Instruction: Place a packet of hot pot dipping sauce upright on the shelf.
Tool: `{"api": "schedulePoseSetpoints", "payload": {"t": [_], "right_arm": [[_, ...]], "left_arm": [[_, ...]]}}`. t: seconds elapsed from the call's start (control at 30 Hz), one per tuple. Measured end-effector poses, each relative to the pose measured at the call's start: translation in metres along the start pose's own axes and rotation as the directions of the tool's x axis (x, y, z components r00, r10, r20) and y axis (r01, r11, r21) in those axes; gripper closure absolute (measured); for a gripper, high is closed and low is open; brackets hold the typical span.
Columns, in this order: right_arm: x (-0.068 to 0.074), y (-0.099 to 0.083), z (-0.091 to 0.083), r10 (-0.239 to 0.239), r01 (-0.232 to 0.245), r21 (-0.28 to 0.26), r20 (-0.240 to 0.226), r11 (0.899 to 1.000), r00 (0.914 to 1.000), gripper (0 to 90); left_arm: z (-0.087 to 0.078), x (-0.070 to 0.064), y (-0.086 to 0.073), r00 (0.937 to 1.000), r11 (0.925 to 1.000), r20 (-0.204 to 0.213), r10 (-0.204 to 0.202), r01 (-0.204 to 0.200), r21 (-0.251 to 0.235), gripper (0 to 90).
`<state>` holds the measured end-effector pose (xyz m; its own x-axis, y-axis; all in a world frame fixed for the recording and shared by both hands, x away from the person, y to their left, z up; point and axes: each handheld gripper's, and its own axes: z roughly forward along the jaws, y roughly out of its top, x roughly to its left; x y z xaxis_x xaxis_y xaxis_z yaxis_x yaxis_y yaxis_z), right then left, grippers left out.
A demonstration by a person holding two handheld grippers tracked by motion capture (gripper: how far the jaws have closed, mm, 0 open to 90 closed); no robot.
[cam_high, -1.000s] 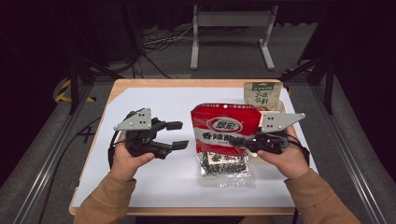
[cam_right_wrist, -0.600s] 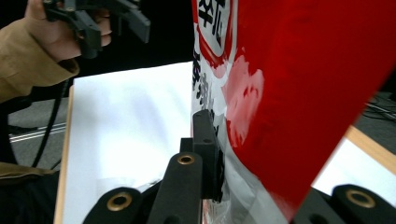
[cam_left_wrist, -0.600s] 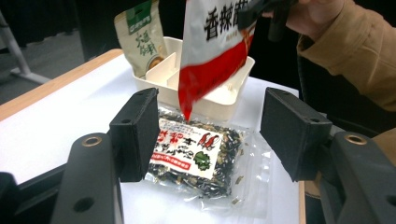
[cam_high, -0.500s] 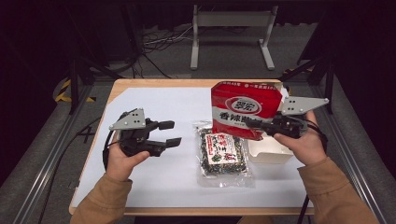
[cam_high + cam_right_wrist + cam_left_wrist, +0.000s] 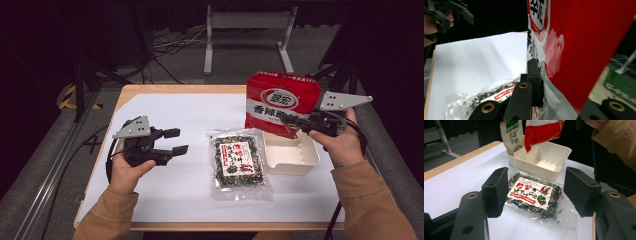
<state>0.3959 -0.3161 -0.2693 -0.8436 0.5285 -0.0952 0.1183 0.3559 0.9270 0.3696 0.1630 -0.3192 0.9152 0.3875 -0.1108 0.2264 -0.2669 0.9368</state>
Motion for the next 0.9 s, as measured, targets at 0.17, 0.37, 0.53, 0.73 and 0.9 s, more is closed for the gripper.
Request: {"api": "schedulePoseSetpoints", "payload": {"t": [0.17,0.37,0.53,0.73,0.9], "right_arm": [[-0.01,-0.004,-0.006,0.005,-0.005,0.0,0.031,1.0,0.9995,84.8],[-0.023,-0.01,-0.011,0.015,-0.015,-0.006,0.061,1.0,0.998,84.8],[-0.03,-0.014,-0.013,0.023,-0.023,0.0,0.076,1.0,0.9969,84.8],[-0.038,-0.021,-0.01,0.017,-0.02,0.032,0.084,0.999,0.9963,84.8],[-0.048,-0.028,-0.006,0.027,-0.032,0.058,0.089,0.998,0.9957,84.8]], "left_arm": [[-0.001,0.001,-0.001,0.9999,1.0,-0.016,0.001,-0.001,0.004,37.3],[-0.003,0.005,-0.004,0.9993,0.9999,-0.037,-0.01,0.01,0.01,37.4],[-0.003,0.007,-0.005,0.9989,0.9996,-0.038,-0.027,0.027,0.008,36.7],[-0.003,0.007,-0.005,0.9991,0.9997,-0.036,-0.022,0.023,0.007,36.6],[-0.005,0.007,-0.006,0.9987,0.9996,-0.042,-0.027,0.028,0.009,36.5]]}}
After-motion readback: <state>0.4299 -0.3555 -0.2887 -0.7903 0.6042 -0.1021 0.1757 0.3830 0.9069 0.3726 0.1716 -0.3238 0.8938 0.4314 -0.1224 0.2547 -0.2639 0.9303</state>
